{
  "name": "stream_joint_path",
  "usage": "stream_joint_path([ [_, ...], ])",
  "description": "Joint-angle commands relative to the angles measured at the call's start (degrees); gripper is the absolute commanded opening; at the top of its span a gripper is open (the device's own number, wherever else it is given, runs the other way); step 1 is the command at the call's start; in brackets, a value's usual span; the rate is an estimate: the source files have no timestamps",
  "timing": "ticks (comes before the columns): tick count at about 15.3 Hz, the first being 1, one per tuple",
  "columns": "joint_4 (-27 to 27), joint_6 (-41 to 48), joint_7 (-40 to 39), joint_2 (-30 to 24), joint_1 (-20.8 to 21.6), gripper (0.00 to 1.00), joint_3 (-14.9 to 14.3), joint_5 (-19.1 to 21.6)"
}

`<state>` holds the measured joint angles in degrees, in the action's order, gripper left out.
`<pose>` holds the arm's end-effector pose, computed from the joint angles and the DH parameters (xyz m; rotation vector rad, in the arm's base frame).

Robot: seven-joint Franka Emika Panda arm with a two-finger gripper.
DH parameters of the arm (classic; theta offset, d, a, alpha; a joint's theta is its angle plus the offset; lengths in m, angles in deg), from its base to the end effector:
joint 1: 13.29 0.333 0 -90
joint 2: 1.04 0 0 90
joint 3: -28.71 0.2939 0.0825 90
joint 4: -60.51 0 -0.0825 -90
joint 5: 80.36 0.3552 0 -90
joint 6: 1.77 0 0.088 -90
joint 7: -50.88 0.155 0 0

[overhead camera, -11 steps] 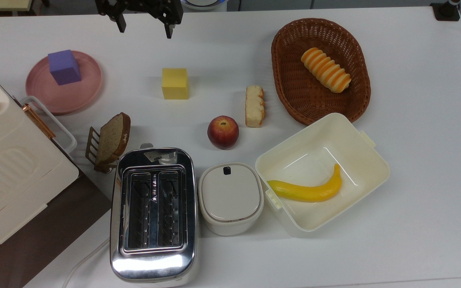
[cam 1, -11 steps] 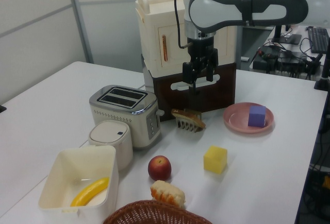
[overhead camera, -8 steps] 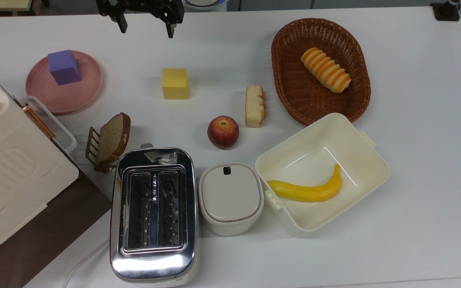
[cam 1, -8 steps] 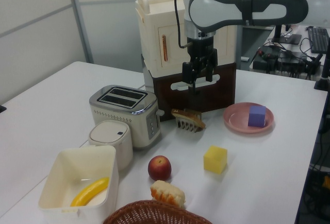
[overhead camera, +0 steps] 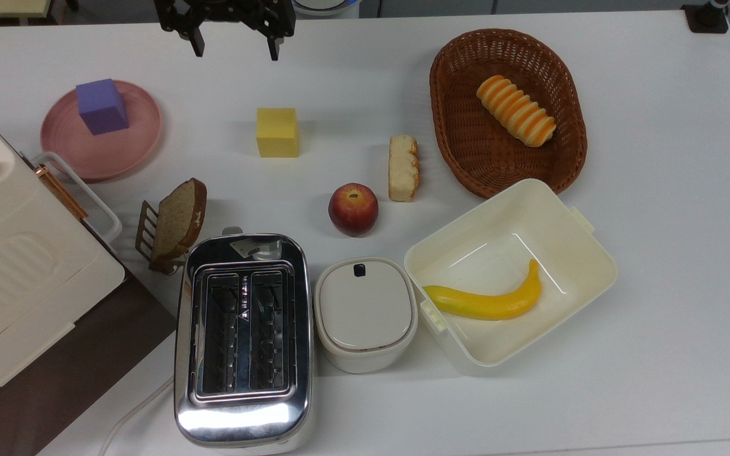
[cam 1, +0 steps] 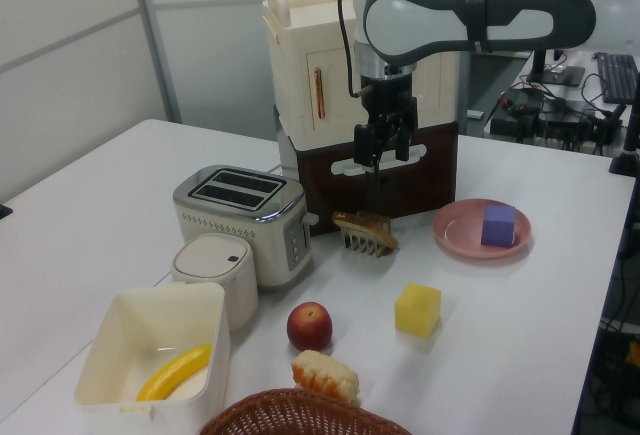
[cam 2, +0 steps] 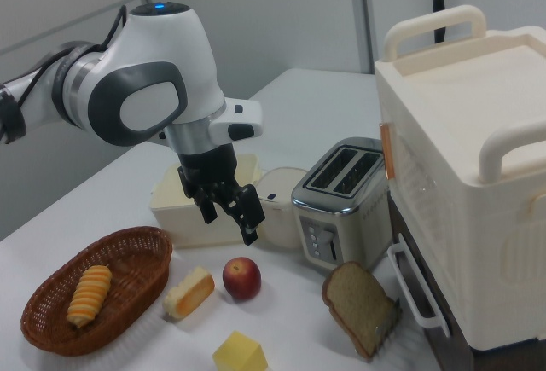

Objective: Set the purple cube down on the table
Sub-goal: 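Move the open gripper over the purple cube on the pink plate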

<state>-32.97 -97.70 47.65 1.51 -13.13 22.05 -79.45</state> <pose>0.5419 -0.0584 0.5127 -3.1295 0.0917 0.0008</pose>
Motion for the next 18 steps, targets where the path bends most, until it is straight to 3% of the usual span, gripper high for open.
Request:
stream_joint_path([
  [1, -1.09, 0.91, 4.45, -1.49, 0.45, 1.0, -0.28, -0.29],
  [3, -3.01, 5.99, 6.57, -4.91, -3.65, 1.0, -0.28, -0.73],
  [7, -9.86, 4.36, 7.36, -5.28, -15.77, 1.0, -0.99, -2.14],
  [8, -11.54, 1.12, 7.36, -5.11, -16.94, 1.0, -1.07, -2.14],
  [10, -17.59, -11.78, 6.49, -4.75, -17.22, 1.0, -4.4, -2.4],
  [12, -20.16, -20.32, 4.56, -2.57, -17.13, 1.0, -4.59, -6.94],
  [15, -20.08, -28.15, 8.73, 1.65, -17.21, 1.0, -5.2, -8.02],
  [18, -20.43, -29.31, 12.54, 3.33, -17.3, 1.0, -6.34, -7.94],
])
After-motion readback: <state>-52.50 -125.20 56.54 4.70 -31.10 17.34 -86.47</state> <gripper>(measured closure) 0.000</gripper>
